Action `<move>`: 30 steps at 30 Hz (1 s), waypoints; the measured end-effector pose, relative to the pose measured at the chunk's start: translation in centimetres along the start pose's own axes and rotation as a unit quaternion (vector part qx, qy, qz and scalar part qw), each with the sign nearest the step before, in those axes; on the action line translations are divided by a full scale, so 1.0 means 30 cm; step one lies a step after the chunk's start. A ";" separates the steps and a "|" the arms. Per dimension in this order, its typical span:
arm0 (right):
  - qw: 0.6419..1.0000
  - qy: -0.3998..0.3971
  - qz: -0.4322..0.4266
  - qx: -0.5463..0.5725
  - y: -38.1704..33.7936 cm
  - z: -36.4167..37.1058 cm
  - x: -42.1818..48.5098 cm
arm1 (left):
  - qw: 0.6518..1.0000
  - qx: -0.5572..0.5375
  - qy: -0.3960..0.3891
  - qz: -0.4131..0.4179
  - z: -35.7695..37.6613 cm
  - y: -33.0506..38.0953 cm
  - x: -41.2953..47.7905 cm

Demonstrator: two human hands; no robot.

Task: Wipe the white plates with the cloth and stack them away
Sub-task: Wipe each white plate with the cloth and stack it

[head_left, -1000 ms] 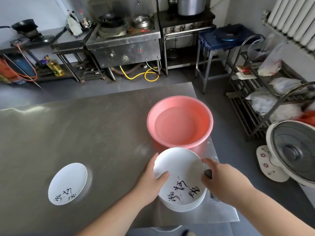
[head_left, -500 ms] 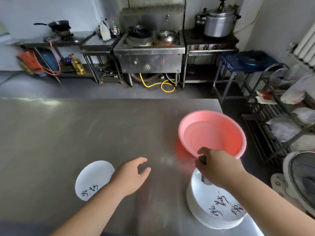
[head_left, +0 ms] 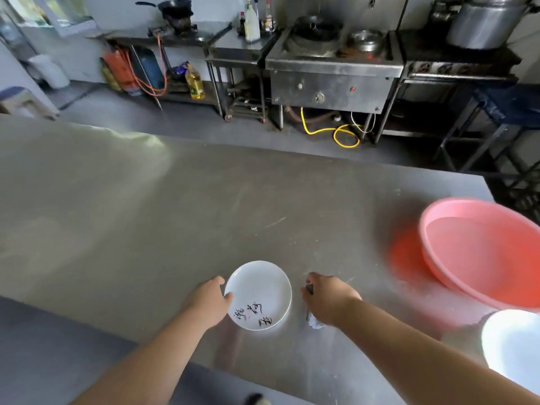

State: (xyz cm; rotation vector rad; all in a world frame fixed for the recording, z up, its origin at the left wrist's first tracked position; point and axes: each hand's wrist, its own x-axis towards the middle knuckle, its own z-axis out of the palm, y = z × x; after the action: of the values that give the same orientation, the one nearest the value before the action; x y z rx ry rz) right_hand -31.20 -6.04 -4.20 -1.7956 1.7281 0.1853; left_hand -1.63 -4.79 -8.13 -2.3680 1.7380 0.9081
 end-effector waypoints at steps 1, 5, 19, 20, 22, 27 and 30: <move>1.000 -0.008 0.007 0.004 -0.025 0.032 0.033 | 1.000 -0.004 -0.012 0.000 0.011 -0.022 0.026; 0.999 -0.017 0.037 0.013 -0.074 0.154 0.126 | 0.998 -0.024 -0.059 0.022 0.061 -0.070 0.112; 0.948 0.049 0.193 0.250 0.037 0.241 -0.006 | 0.965 -0.230 -0.090 0.090 0.116 0.061 0.062; 0.946 0.061 0.196 0.252 0.074 0.226 -0.041 | 0.961 -0.234 -0.105 0.107 0.123 0.089 0.043; 0.944 0.084 0.201 0.246 0.153 0.198 -0.112 | 0.952 -0.238 -0.136 0.139 0.154 0.143 0.001; 0.947 0.093 0.224 0.208 0.335 0.166 -0.234 | 0.942 -0.235 -0.172 0.170 0.292 0.272 -0.080; 0.947 0.074 0.241 0.200 0.410 0.181 -0.254 | 0.941 -0.235 -0.175 0.167 0.375 0.333 -0.115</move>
State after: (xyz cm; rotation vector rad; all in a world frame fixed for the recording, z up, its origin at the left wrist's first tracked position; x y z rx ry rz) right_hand -42.01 4.02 -8.75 -1.1012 2.1127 -0.0999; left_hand -15.85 -1.10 -12.88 -1.9687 1.9656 1.8519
